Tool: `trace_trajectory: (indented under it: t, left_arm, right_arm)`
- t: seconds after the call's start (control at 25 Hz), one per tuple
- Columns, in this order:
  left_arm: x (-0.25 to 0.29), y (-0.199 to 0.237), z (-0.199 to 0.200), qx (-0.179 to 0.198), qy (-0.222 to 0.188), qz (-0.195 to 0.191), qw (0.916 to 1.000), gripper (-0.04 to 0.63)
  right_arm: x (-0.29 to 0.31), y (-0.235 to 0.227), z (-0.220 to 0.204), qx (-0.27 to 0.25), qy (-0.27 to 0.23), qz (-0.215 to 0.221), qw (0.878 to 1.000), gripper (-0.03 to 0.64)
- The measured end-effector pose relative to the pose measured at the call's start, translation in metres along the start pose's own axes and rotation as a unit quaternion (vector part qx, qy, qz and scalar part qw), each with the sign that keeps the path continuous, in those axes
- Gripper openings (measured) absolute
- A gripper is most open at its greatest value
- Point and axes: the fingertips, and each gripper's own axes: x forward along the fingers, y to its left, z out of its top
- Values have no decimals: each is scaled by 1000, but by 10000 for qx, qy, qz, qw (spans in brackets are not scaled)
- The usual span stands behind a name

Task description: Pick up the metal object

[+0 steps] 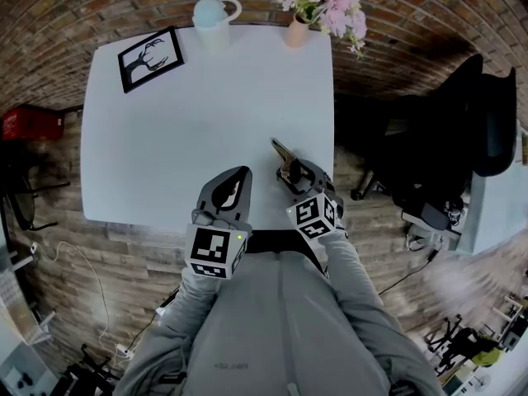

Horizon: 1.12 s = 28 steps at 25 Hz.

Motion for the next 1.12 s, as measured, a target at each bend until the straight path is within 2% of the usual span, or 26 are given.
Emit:
trace_trajectory:
  t: [0.36,0.48,0.52,1.12]
  left_arm:
    - [-3,3,-2,-33,-16,60,10000,28]
    - [-5,4,-2,-39,-33,88,9999,27]
    - [-5,5,-2,-42,-36,95,9999,28]
    - [-12,14,6,-34,-153,239,9996,28]
  right_arm:
    - [-1,-1,1,-110,-8,-57,9999,223]
    - [-3,-6,3,-100,-21,-176,9998,180]
    - [-4,-8,4,-66,-25,-217,9997,136]
    - [-10,-19,22,373,-219,-158,9989,114]
